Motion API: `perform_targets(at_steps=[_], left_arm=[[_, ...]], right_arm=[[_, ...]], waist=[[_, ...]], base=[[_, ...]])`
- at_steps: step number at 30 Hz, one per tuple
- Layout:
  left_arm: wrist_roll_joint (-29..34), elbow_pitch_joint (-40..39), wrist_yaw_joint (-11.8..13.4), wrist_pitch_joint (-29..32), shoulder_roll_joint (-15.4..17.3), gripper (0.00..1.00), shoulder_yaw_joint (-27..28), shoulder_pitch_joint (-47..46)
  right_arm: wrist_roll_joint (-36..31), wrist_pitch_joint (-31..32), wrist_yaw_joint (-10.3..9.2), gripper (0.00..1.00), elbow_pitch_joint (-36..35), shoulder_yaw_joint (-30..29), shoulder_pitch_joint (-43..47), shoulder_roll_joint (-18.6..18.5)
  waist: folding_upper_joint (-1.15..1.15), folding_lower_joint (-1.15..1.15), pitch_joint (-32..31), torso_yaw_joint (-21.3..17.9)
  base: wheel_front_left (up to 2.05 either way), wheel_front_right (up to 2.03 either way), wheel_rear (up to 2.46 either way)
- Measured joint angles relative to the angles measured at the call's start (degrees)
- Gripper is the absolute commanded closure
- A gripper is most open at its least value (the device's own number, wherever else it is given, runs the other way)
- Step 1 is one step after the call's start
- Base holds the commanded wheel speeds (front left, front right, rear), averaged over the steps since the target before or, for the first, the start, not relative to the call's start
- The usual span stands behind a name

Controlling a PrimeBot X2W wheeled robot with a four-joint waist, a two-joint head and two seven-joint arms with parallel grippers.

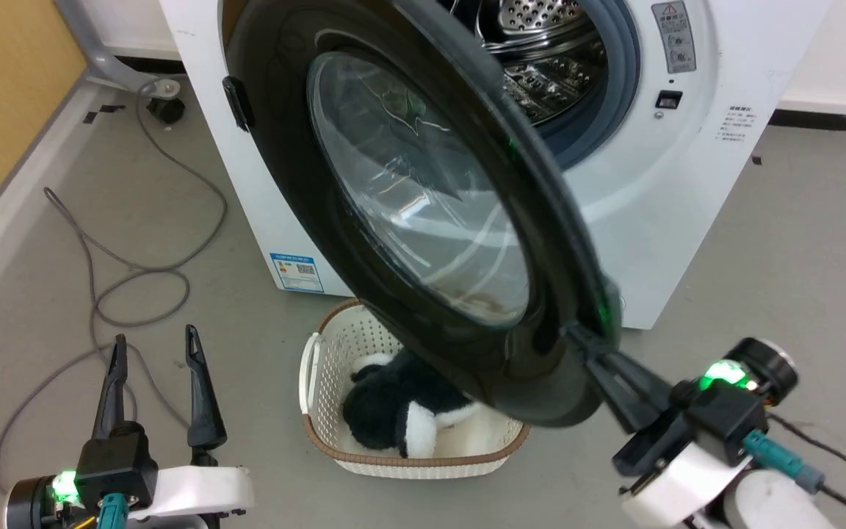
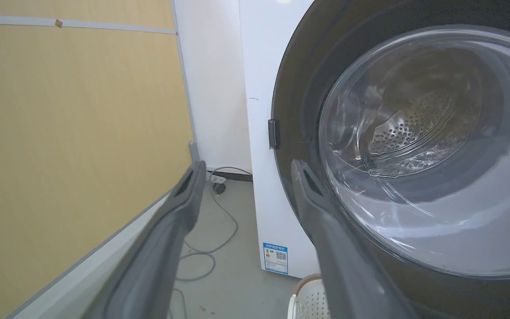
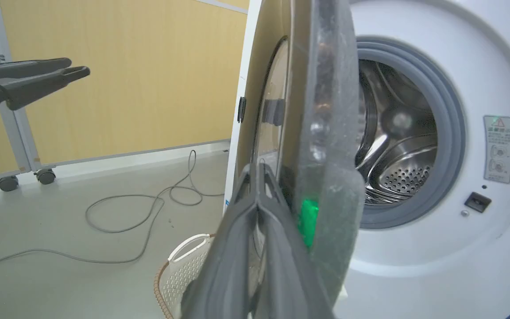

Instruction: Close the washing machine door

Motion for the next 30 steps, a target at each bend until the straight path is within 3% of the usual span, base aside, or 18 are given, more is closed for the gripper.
perform_targets(at_steps=[8, 22, 30], left_arm=[[1.5, -0.1, -1.5, 0.0, -1.8, 0.0, 1.5, -1.0], [3.0, -0.5, -3.0, 0.0, -4.4, 0.0, 1.4, -5.5], [3.0, -0.7, -3.6, 0.0, -5.2, 0.0, 1.1, -8.4]], right_arm=[[-1.8, 0.0, 0.01, 1.0, 3.6, -7.8, -1.5, 2.6], [-6.8, 0.0, -0.02, 1.0, 14.3, -24.1, -14.6, 6.0], [-9.6, 0.0, -0.04, 1.0, 19.6, -28.2, -23.4, 6.0]], waist=[[0.0, 0.0, 2.2, -0.1], [0.0, 0.0, 9.2, 0.6], [0.0, 0.0, 13.7, 0.6]], base=[[0.0, 0.0, 0.0], [0.0, 0.0, 0.0], [0.0, 0.0, 0.0]])
